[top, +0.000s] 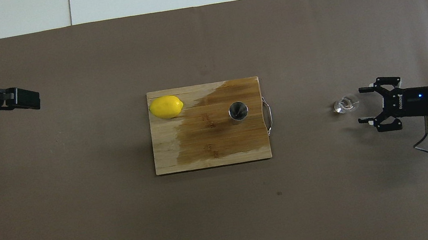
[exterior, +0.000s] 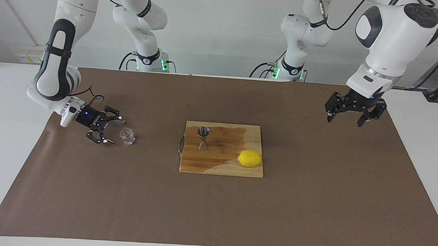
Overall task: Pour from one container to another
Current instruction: 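Bring the open right gripper around the clear glass cup, then close the right gripper on the glass cup and lift it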
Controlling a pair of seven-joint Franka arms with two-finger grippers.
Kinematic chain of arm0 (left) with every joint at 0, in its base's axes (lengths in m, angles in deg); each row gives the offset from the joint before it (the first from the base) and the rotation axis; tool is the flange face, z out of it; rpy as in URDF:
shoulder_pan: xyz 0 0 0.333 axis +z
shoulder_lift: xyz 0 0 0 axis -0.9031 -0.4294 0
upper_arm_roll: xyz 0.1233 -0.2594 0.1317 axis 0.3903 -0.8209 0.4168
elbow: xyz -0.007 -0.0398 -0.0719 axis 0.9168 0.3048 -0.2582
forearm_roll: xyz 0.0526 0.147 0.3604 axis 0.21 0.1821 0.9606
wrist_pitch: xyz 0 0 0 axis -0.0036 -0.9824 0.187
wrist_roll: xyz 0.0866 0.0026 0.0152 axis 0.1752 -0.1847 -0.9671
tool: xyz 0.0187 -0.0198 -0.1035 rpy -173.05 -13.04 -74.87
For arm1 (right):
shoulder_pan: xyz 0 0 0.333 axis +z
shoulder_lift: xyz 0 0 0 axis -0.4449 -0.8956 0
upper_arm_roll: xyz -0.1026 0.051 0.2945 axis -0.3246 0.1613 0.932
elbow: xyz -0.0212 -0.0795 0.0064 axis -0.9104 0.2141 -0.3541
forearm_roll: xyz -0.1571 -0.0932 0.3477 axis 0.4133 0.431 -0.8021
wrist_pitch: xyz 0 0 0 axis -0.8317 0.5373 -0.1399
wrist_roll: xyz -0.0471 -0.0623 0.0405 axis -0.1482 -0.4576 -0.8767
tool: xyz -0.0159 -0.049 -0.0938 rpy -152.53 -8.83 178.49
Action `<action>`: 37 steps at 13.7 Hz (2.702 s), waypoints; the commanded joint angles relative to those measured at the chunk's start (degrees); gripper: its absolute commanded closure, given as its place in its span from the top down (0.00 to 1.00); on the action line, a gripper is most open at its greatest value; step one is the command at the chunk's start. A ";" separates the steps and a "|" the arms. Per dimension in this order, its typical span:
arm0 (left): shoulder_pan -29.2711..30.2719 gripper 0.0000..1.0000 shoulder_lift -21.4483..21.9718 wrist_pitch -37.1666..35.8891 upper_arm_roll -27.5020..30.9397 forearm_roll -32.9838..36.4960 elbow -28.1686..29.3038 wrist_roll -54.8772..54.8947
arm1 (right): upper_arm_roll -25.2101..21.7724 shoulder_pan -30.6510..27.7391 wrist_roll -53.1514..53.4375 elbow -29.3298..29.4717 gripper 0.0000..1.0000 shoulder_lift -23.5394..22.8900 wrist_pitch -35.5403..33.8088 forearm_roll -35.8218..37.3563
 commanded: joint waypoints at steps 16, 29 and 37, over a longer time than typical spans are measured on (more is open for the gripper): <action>3.94 1.00 3.48 -2.46 -0.42 1.09 4.20 -2.72 | 2.66 1.55 -2.25 -2.28 1.00 -0.11 3.54 -9.25; 29.85 1.00 4.09 -4.31 -25.36 1.53 3.93 -2.81 | 2.75 1.55 -2.16 -2.28 0.69 -0.02 3.99 -9.07; 36.99 1.00 7.26 -4.83 -31.44 1.62 5.34 -2.81 | 2.83 2.52 -1.98 -1.66 0.38 -0.02 4.43 -8.99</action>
